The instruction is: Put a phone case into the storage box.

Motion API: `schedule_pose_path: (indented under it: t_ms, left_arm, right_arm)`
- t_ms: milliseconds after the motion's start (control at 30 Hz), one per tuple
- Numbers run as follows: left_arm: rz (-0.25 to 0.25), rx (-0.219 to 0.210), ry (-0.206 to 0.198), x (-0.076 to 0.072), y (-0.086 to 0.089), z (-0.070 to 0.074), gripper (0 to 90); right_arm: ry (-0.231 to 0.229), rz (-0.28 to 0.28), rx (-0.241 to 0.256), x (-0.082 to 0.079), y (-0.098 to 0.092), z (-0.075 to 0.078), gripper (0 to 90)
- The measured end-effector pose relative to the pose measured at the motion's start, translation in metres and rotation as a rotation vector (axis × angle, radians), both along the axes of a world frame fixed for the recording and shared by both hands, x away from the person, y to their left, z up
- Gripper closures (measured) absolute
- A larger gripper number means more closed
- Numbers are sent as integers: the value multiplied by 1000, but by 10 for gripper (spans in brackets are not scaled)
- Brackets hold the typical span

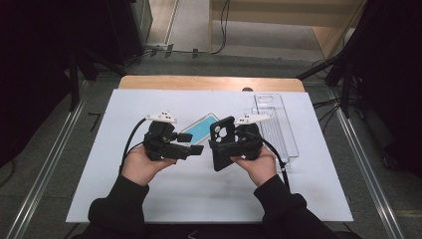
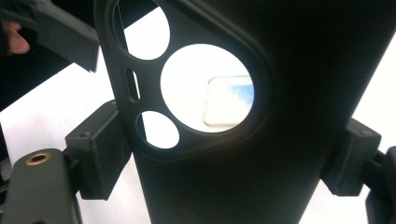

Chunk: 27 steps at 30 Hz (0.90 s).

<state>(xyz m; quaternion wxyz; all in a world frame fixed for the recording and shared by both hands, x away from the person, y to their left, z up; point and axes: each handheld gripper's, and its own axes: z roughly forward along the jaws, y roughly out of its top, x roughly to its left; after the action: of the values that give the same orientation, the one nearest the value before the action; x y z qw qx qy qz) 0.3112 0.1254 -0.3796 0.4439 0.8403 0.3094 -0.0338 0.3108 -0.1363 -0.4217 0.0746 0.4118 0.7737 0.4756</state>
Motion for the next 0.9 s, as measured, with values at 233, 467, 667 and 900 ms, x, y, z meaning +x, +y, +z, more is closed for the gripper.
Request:
schedule_pose_path:
  t_ms: [233,467,667,900]
  left_arm:
    - [-16,28,-55,-5,9,-17,307]
    - [-22,23,-32,-6,14,-31,299]
    - [-20,24,-23,-8,22,-42,298]
    - [-19,43,-17,-13,31,-50,299]
  right_arm:
    - [3,28,3,1,-7,5,144]
    - [8,55,13,1,-12,10,144]
    - [13,76,13,2,-17,15,144]
    - [3,76,8,2,-24,22,144]
